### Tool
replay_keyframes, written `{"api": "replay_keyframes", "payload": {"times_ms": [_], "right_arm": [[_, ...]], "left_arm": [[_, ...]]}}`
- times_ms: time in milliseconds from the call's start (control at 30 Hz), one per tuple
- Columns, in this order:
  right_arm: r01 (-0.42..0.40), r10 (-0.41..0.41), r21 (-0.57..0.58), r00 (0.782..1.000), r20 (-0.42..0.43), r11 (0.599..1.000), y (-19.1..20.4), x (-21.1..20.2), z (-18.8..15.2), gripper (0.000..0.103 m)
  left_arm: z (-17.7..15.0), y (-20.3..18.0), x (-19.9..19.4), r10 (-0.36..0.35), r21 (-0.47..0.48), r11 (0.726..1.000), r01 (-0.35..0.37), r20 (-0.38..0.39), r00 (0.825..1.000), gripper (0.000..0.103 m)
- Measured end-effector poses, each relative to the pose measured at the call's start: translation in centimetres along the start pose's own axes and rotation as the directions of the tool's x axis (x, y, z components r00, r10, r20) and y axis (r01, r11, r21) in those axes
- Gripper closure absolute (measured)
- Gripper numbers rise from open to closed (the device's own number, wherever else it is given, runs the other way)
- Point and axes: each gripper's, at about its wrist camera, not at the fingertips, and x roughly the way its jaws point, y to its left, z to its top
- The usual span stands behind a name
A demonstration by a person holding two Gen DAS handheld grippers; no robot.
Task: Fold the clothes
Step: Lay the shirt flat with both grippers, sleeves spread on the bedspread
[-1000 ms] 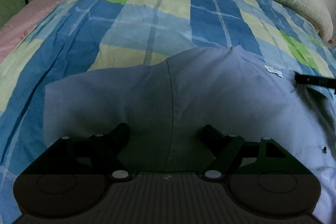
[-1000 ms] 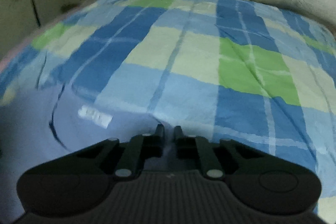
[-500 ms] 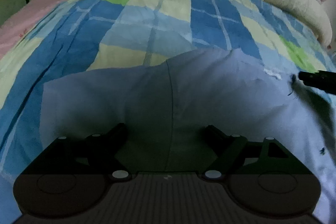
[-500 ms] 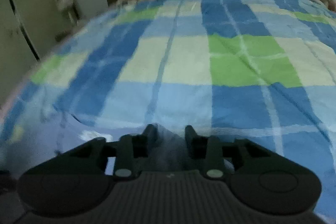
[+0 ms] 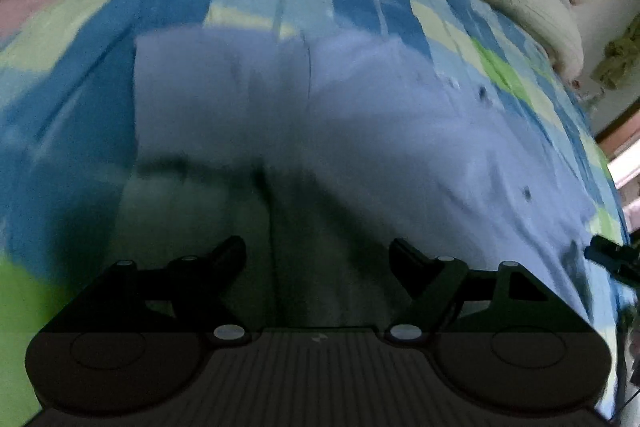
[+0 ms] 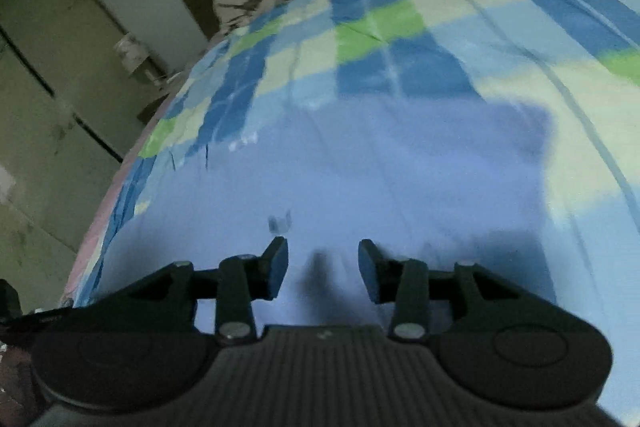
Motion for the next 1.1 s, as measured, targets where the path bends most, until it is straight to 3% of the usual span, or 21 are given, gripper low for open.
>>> {"api": "replay_keyframes", "payload": {"times_ms": [100,200,433,533,767,867,967,1067,1100], "right_arm": [[0.024,-0.024,0.058,1.000,-0.001,0.998,-0.7,-3.7,-4.5,0.060],[0.017,-0.016,0.084,1.000,-0.016,0.996,-1.7,-5.6,-6.9,0.058],[0.003,0.002,0.079,0.998,-0.070,0.997,-4.5,-9.2,-9.5,0.056],[0.001,0.002,0.022,0.995,-0.105,1.000,-4.0,-11.1,-11.0,0.055],[-0.007,0.003,-0.024,0.989,-0.149,1.000,-3.5,-13.8,-14.7,0.053],[0.026,-0.028,-0.019,0.993,-0.118,0.999,-3.3,-14.5,-15.7,0.053],[0.115,-0.126,-0.154,0.990,-0.063,0.981,-1.4,-15.3,-16.5,0.053],[0.178,-0.198,-0.288,0.979,-0.041,0.941,0.1,-15.8,-17.5,0.053],[0.195,-0.221,-0.327,0.974,-0.044,0.925,0.4,-15.9,-18.0,0.053]], "left_arm": [[-2.2,0.2,-1.6,-0.021,-0.005,1.000,0.021,-0.026,0.999,0.019],[-5.2,0.0,-3.0,-0.035,-0.025,0.999,0.034,-0.034,0.999,0.019],[-13.4,-0.9,-6.6,-0.045,-0.173,0.984,0.045,0.003,0.999,0.021],[-16.0,-1.8,-8.3,-0.008,-0.187,0.982,0.006,-0.010,1.000,0.023],[-17.2,-1.2,-15.1,0.098,-0.159,0.983,-0.095,0.006,0.995,0.021],[-16.9,-0.9,-16.3,0.131,-0.061,0.989,-0.132,-0.020,0.991,0.021],[-17.3,-2.7,-15.2,0.119,0.116,0.987,-0.115,-0.027,0.993,0.021],[-19.0,-4.1,-13.1,0.168,0.273,0.950,-0.151,-0.042,0.985,0.021],[-20.1,-4.9,-11.8,0.206,0.363,0.915,-0.176,-0.045,0.977,0.021]]}}
